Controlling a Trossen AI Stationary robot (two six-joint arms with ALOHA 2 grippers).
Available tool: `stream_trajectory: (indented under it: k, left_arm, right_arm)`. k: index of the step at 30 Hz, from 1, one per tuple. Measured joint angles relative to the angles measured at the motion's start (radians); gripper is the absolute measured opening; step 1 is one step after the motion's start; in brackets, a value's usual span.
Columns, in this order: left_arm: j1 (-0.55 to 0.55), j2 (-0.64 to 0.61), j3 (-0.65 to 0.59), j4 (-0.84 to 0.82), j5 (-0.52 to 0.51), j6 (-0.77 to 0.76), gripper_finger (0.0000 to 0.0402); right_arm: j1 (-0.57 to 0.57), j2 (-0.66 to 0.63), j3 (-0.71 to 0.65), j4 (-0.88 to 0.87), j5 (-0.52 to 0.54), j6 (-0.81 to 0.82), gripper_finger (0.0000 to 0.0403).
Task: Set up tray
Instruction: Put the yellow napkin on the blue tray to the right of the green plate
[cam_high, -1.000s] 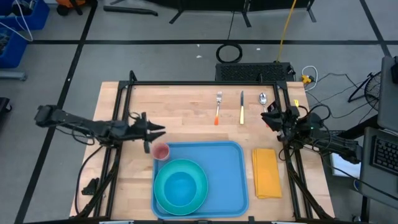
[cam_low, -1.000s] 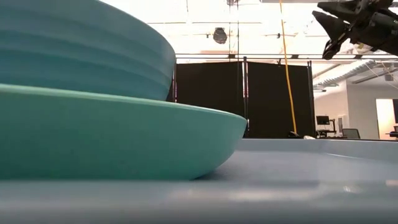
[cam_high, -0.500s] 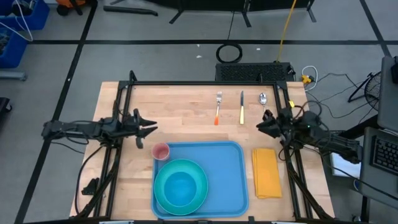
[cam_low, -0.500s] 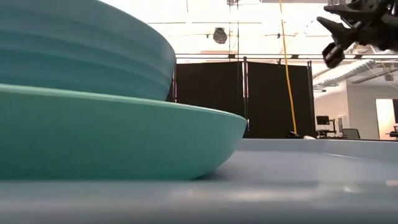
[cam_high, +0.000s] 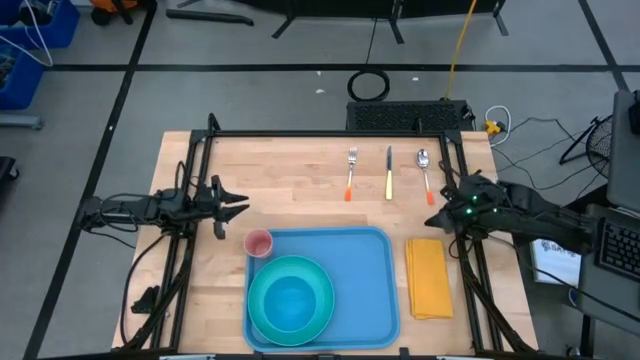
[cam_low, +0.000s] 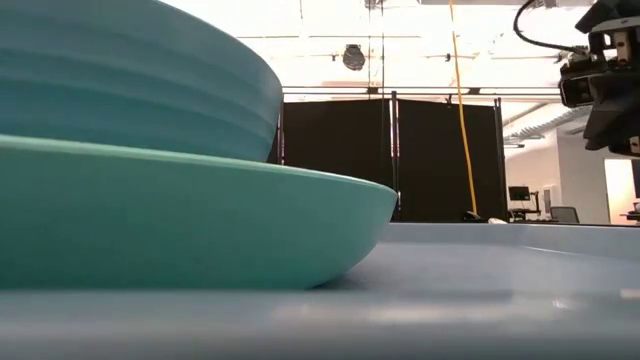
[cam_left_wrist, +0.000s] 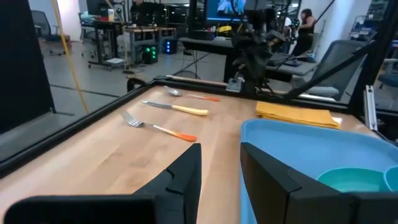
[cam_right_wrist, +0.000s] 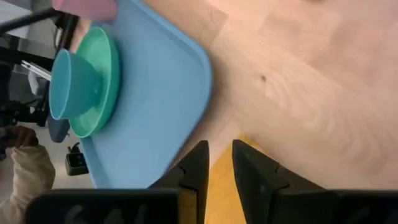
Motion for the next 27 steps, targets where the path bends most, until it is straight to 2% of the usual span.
stream_trajectory:
  k: [8, 11, 17, 22, 27]
  left_arm:
    - [0.000, 0.001, 0.000, 0.003, -0.004, 0.001, 0.0115]
    - [0.000, 0.001, 0.000, 0.006, -0.006, 0.001, 0.0115]
    - [0.000, 0.001, 0.000, 0.008, -0.007, 0.001, 0.0115]
    - [0.000, 0.001, 0.000, 0.009, -0.007, 0.001, 0.0115]
    - [0.000, 0.001, 0.000, 0.009, -0.006, 0.001, 0.0115]
  right_arm:
    - [0.130, 0.169, 0.000, 0.029, 0.029, 0.094, 0.0022]
    - [0.234, 0.259, 0.000, 0.110, 0.081, 0.109, 0.0004]
    - [0.474, 0.511, 0.000, 0.218, 0.186, 0.209, 0.0000]
    - [0.615, 0.712, 0.001, 0.216, 0.179, 0.330, 0.0000]
    - [0.717, 0.814, 0.014, 0.218, 0.139, 0.440, 0.0000]
